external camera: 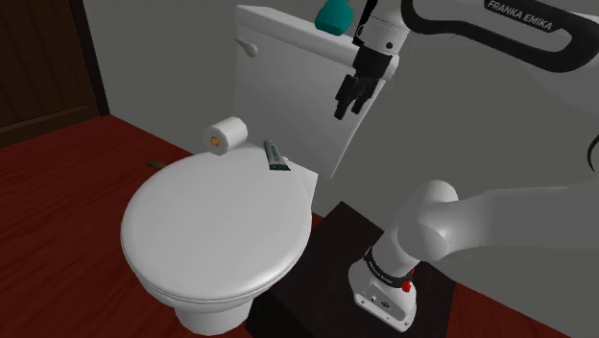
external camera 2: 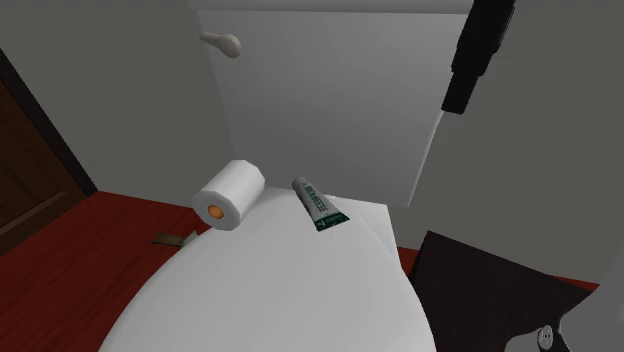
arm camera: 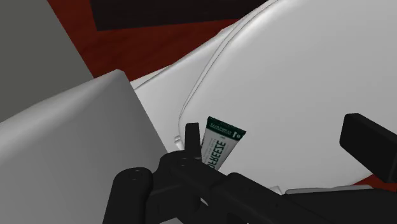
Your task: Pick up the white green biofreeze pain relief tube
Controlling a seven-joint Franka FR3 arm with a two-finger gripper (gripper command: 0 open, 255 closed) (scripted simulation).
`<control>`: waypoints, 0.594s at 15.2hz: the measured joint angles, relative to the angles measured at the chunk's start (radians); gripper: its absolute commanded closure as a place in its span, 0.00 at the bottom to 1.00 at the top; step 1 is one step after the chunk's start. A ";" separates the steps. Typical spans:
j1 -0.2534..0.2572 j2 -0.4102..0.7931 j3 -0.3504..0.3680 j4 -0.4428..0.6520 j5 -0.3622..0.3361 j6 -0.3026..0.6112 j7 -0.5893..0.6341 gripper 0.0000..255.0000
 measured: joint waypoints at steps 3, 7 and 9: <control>-0.005 0.011 0.010 -0.029 0.004 0.047 0.023 0.00; -0.019 0.062 0.038 -0.111 0.012 0.206 0.091 0.00; -0.030 0.101 0.047 -0.136 0.010 0.286 0.122 0.00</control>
